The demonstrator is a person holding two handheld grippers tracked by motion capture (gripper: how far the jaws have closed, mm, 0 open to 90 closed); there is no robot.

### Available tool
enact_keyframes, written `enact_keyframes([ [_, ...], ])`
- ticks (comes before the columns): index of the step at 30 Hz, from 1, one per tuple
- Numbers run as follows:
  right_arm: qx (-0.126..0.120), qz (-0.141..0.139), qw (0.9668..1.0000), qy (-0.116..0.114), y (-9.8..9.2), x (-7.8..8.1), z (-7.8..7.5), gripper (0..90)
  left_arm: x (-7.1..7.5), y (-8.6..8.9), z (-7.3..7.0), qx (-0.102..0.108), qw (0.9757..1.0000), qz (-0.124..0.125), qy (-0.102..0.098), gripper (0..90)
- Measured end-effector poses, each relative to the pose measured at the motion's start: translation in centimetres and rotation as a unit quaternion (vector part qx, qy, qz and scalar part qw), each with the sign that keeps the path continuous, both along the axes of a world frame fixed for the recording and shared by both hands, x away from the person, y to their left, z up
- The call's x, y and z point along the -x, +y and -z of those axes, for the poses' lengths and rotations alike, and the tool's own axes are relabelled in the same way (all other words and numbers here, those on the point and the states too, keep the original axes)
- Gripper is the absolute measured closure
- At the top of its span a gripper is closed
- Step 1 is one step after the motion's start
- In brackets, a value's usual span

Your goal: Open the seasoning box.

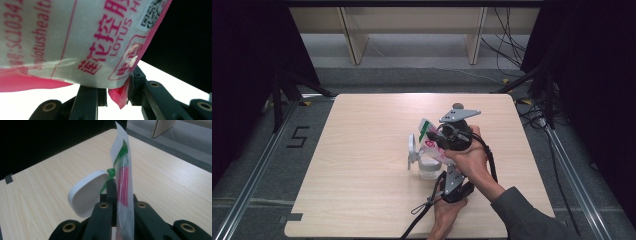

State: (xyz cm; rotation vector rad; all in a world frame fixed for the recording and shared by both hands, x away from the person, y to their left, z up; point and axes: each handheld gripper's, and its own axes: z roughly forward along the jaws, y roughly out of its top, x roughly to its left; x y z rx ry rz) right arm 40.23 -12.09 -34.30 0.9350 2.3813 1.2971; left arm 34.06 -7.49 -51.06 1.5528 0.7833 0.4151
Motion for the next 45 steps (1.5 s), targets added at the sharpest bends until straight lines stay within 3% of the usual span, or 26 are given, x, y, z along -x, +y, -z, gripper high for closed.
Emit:
enact_keyframes([
  [1,-0.008,0.004,1.0,-0.003,0.1,-0.04,0.1,89.3,-0.03,0.09,0.02,-0.002,1.0,0.0,0.002,73.1],
  [5,0.007,-0.001,1.0,-0.004,0.11,-0.05,0.1,89.3,0.07,-0.02,0.0,0.003,1.0,0.002,0.003,73.1],
  [9,-0.009,0.006,0.9999,0.0,0.15,0.04,-0.01,89.3,0.12,0.02,-0.14,0.004,1.0,-0.001,0.0,73.1],
  [13,0.012,-0.002,0.9999,-0.011,0.11,-0.06,0.0,89.3,0.18,-0.1,-0.09,0.006,1.0,-0.003,0.002,73.1],
  [19,-0.003,0.0,1.0,0.002,0.27,0.14,-0.01,89.3,0.24,-0.11,-0.2,0.005,1.0,-0.002,0.0,73.1],
  [20,0.006,-0.011,0.9998,-0.013,0.18,-0.07,-0.02,89.3,0.21,-0.09,-0.17,0.004,1.0,-0.002,0.0,73.1],
  [22,0.008,0.003,1.0,0.003,0.26,0.17,0.0,89.3,0.2,-0.15,-0.02,0.003,1.0,-0.002,0.002,73.2],
  [24,0.012,-0.003,0.9999,-0.005,0.27,0.03,0.09,89.3,0.26,-0.13,-0.09,0.005,1.0,-0.004,0.001,73.1],
  [25,0.008,0.003,1.0,0.003,0.35,0.2,0.03,89.2,0.27,-0.13,-0.13,0.008,1.0,-0.002,0.0,73.1],
  [30,0.011,-0.006,0.9999,-0.007,0.55,0.06,0.13,89.2,0.29,-0.12,-0.15,0.009,0.9999,-0.005,-0.002,73.1],
  [37,0.012,-0.002,0.9999,-0.002,0.73,0.28,0.04,89.2,0.25,-0.06,-0.14,0.009,0.9999,-0.005,-0.002,73.2],
  [38,0.017,-0.014,0.9996,-0.017,0.63,0.01,0.04,89.2,0.25,-0.06,-0.14,0.009,0.9999,-0.005,-0.002,73.1],
  [39,0.013,-0.005,0.9999,-0.005,0.76,0.19,0.07,89.2,0.26,-0.08,-0.12,0.009,0.9999,-0.005,-0.002,73.1],
  [42,0.019,-0.007,0.9995,-0.023,0.85,0.07,0.16,89.2,0.27,-0.08,-0.15,0.011,0.9999,-0.005,-0.002,73.1],
  [44,0.016,-0.011,0.9997,-0.012,0.81,0.09,0.03,89.2,0.28,-0.05,-0.2,0.01,0.9999,-0.005,-0.003,73.1],
  [45,0.017,-0.014,0.9996,-0.016,0.79,0.03,0.04,89.2,0.28,-0.06,-0.18,0.01,0.9999,-0.004,-0.003,73.1],
])
